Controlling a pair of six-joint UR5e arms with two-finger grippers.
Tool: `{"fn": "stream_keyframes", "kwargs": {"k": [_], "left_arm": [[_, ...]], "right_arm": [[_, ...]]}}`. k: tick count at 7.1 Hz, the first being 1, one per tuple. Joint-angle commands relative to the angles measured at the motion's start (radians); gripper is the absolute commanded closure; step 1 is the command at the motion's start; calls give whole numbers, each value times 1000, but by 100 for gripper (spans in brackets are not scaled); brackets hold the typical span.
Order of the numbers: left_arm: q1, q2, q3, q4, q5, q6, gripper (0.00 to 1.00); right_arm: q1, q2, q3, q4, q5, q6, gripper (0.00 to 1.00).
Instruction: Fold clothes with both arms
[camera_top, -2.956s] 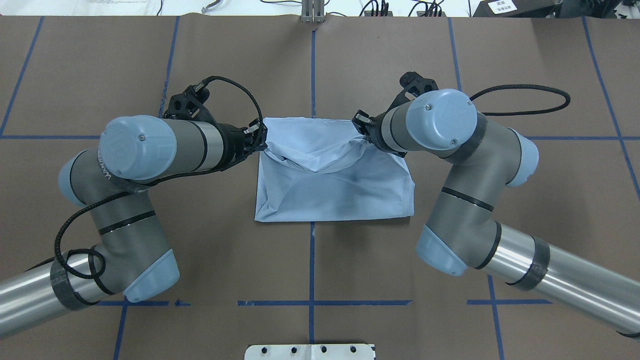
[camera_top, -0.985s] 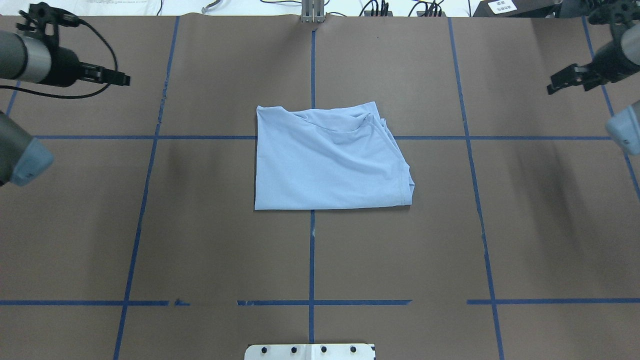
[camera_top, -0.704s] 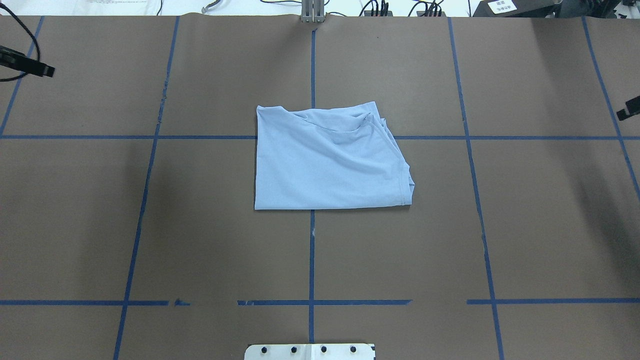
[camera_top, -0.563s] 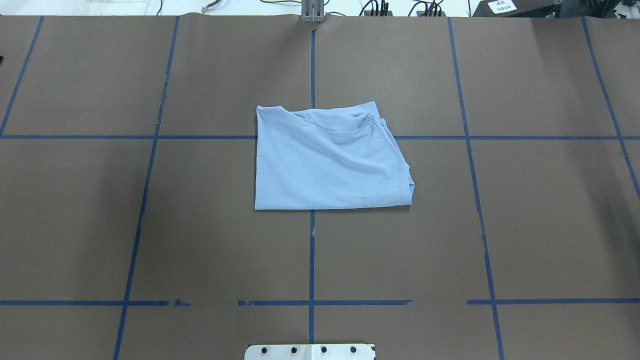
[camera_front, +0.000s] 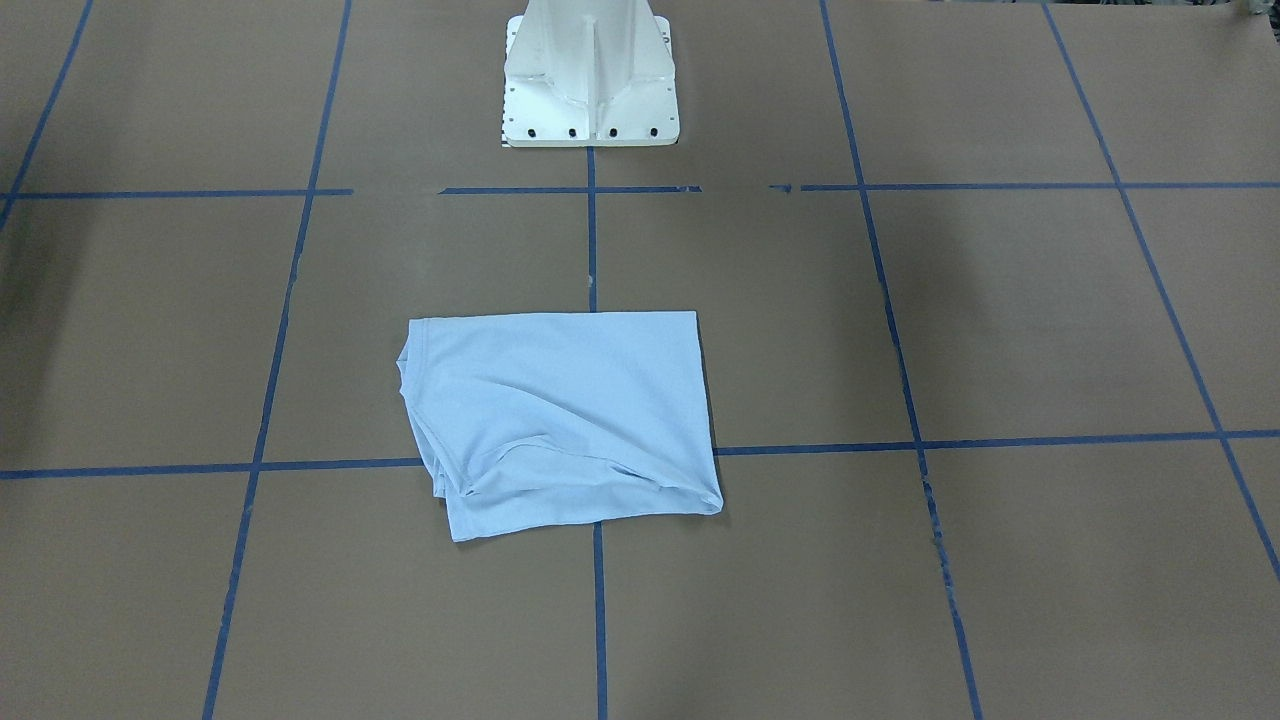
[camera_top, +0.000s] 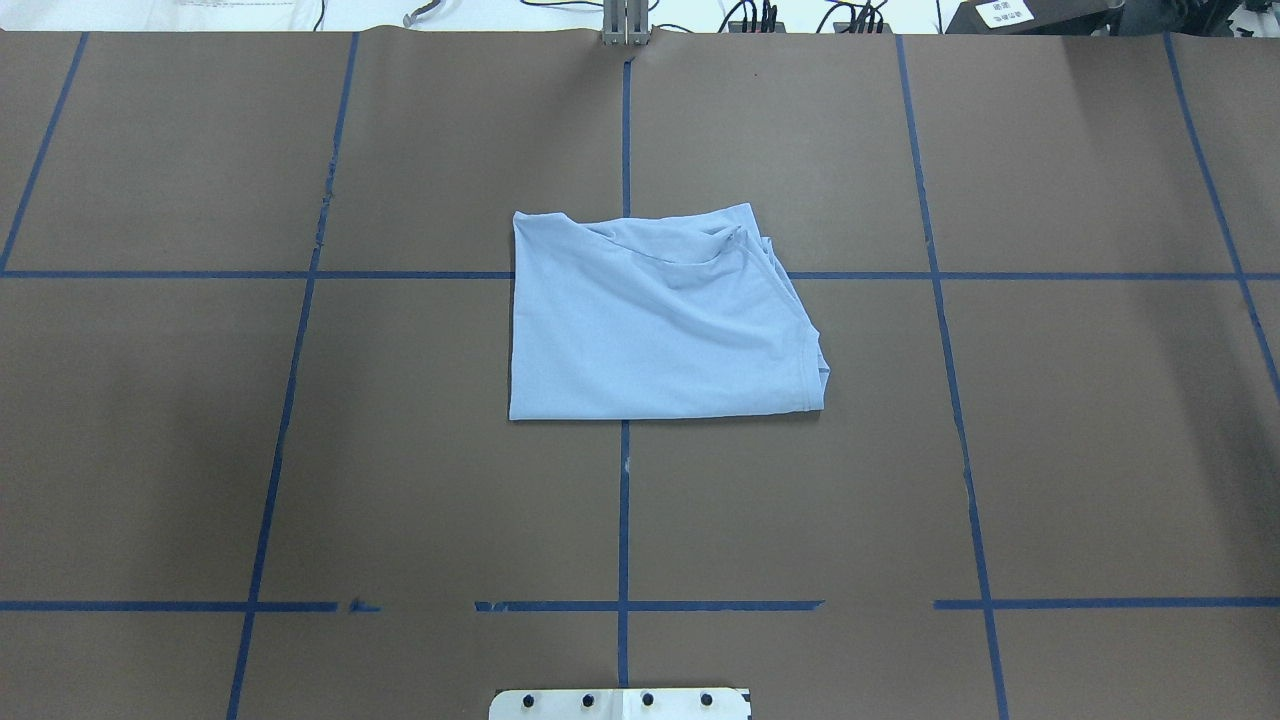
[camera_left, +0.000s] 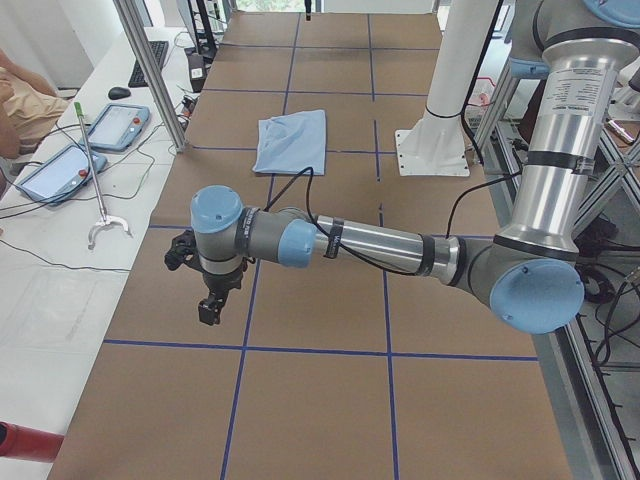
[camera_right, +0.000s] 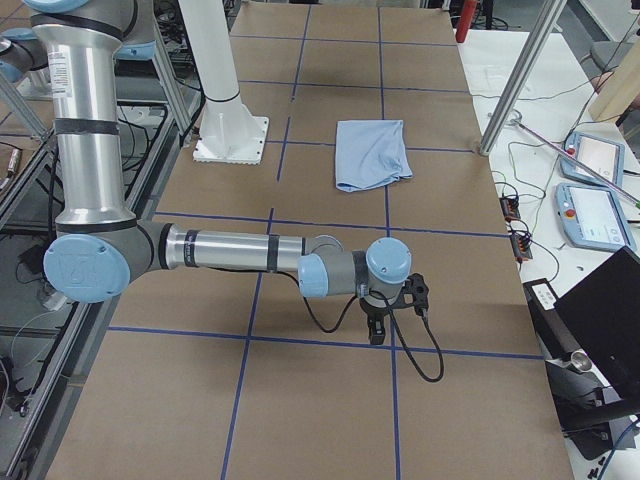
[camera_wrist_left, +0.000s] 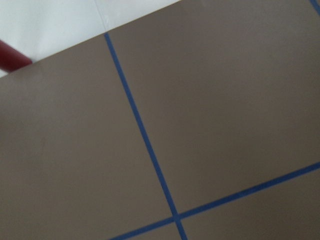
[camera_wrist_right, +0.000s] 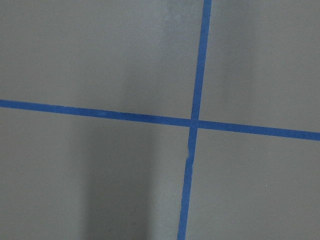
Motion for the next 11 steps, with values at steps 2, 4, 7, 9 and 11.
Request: {"fn": "stream_keyframes", "kwargs": {"k": [2,4,7,9,11], "left_arm": [[2,67,22,4,-10,6,0],[3,57,8,4,-15,6,0],[10,133,-77,-39,-128,8,0],[11,161,-63,-80,-127,12,0],[11,159,-23,-93,-124,4,0]], "right_arm": [[26,-18,130,-159,-57,-110,0],[23,-9,120,-153,-62,-106,0],[20,-9,118,-151,-65,-98,0],[9,-9,106,-151,-66,-75,0],[0,-6,108,-150,-62,-50,0]]}}
